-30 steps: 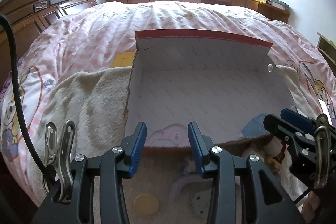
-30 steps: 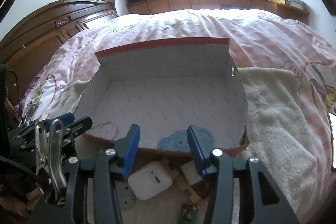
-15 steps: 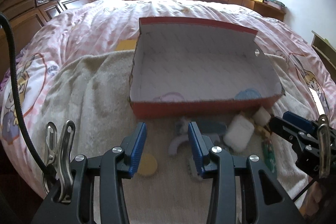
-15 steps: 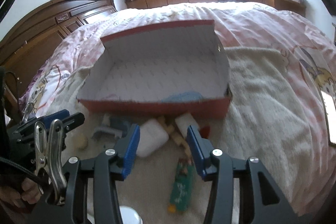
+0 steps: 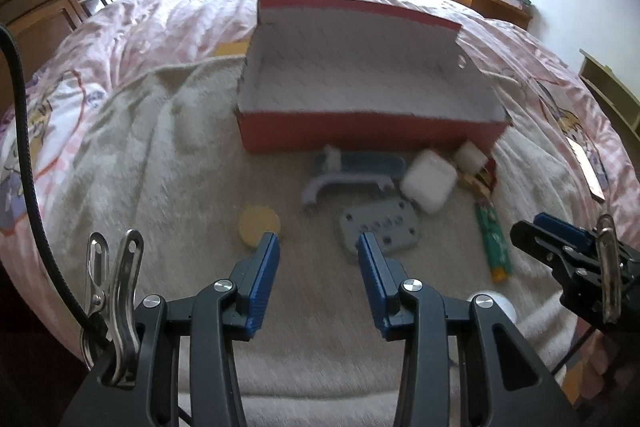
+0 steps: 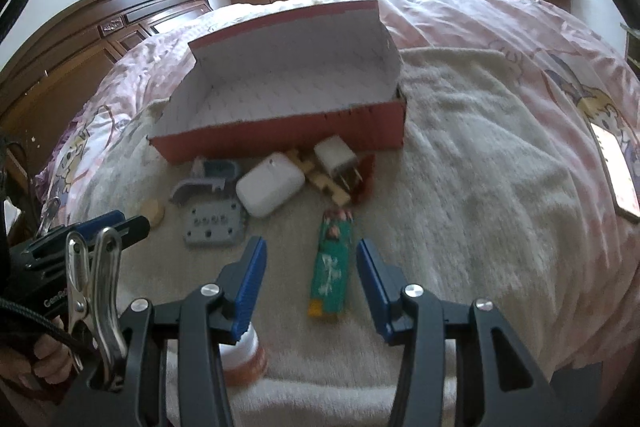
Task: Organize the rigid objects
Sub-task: 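Grasp the white jar with the left tool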
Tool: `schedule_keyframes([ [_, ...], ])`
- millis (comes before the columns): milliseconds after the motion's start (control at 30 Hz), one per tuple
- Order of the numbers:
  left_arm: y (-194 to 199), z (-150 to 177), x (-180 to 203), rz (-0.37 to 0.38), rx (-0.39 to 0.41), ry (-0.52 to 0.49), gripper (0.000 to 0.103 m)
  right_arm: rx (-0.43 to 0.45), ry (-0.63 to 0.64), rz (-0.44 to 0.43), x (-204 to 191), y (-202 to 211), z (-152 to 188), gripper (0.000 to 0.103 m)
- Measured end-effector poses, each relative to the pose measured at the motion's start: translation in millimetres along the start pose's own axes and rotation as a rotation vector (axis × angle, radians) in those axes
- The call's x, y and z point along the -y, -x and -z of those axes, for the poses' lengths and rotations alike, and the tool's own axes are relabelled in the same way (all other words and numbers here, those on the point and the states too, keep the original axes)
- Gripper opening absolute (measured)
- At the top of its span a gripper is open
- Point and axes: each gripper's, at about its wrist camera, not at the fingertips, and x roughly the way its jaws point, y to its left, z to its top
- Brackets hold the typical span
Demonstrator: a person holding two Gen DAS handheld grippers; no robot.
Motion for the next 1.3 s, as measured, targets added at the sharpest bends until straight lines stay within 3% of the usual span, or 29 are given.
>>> schedule_keyframes([
  [367, 6.6, 25.8, 27.4, 0.128, -0.050, -0.078, 0.042, -0.005, -0.006, 0.024, 10.0, 14.2, 21.4, 0.049],
  [500, 11.4, 30.6, 33.6, 0.184, -0.059, -0.094, 0.053, -0.006, -0.018, 0.026, 14.5, 15.6, 23.0, 0.049],
  [633, 15.1, 32.9, 39.9, 0.225, -0.062, -0.113, 0.056, -0.007, -0.021, 0.026, 15.6, 15.9, 23.7, 0.049],
  [767, 16.1, 37.8, 49.3, 0.247, -0.066, -0.158, 0.062, -0.004, -0.031, 0.027, 18.7, 16.7, 23.7, 0.049],
  [1300, -3.2, 41.8, 83.7, 0.308, -0.094, -0.262, 0.062, -0.019, -0.055, 0.028, 26.8, 11.0, 26.7, 0.049],
])
